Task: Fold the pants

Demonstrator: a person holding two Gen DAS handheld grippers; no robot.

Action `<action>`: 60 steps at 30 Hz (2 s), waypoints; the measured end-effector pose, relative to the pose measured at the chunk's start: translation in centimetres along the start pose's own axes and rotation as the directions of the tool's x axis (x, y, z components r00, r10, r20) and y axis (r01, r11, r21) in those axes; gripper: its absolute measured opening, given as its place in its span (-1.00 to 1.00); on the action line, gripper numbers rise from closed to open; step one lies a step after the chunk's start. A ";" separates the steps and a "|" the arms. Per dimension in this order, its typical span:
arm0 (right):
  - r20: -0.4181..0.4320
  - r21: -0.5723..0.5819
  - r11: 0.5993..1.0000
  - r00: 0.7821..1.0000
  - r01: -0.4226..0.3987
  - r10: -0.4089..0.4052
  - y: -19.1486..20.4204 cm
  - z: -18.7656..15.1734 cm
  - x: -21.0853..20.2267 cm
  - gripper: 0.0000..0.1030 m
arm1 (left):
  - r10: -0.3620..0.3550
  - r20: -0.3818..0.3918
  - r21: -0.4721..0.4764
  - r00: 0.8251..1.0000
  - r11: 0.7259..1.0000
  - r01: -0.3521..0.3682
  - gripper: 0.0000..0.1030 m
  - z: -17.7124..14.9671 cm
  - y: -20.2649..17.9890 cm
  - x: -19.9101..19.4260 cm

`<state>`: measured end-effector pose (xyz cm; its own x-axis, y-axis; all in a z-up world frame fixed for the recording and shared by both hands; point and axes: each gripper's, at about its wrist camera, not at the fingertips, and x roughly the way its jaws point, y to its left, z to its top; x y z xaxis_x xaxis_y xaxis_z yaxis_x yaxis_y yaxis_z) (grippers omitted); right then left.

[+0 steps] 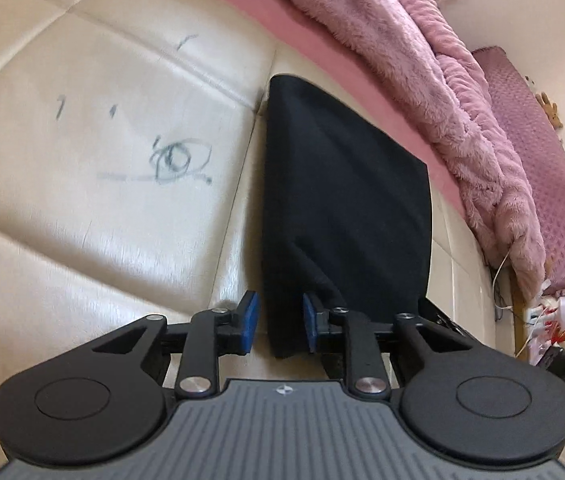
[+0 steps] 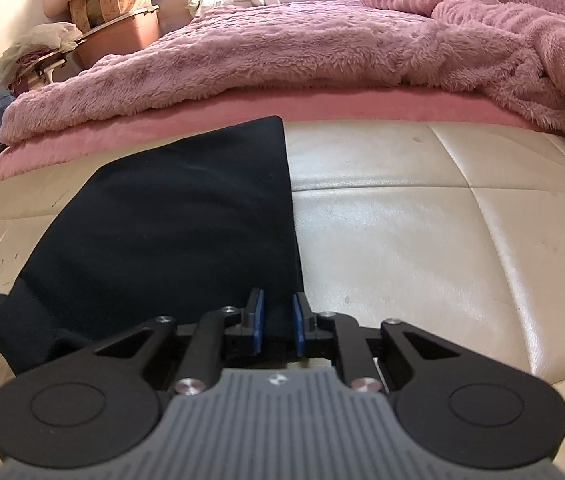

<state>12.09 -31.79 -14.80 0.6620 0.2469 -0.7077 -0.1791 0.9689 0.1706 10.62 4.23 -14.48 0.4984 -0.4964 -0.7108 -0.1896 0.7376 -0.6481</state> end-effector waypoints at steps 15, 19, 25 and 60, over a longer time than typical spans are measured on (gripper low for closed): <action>-0.017 -0.016 1.000 1.000 0.013 -0.014 0.4 0.2 0.1 -0.80 | 0.185 -0.027 0.172 0.982 0.969 -0.178 -0.27 -1.3 -2.4 1.5; -0.018 -0.012 1.000 1.000 0.016 -0.016 0.3 0.1 0.4 -0.80 | 0.234 -0.028 0.270 0.972 0.938 -0.218 -0.41 -2.6 -3.3 1.3; -0.039 0.013 1.000 0.999 0.009 -0.008 0.1 0.7 0.2 -0.78 | 0.247 -0.058 0.333 0.967 0.918 -0.215 -0.45 -2.4 -4.4 0.1; -0.090 0.451 0.833 0.912 -0.322 0.401 -7.5 6.8 7.8 -0.03 | -0.096 0.082 0.050 0.992 0.994 0.093 0.70 7.1 0.6 4.7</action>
<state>23.57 -36.99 -16.91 0.4666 0.6122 -0.6384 -0.0341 0.7336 0.6787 18.88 5.60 -16.21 0.5820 -0.5261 -0.6201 -0.1005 0.7102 -0.6968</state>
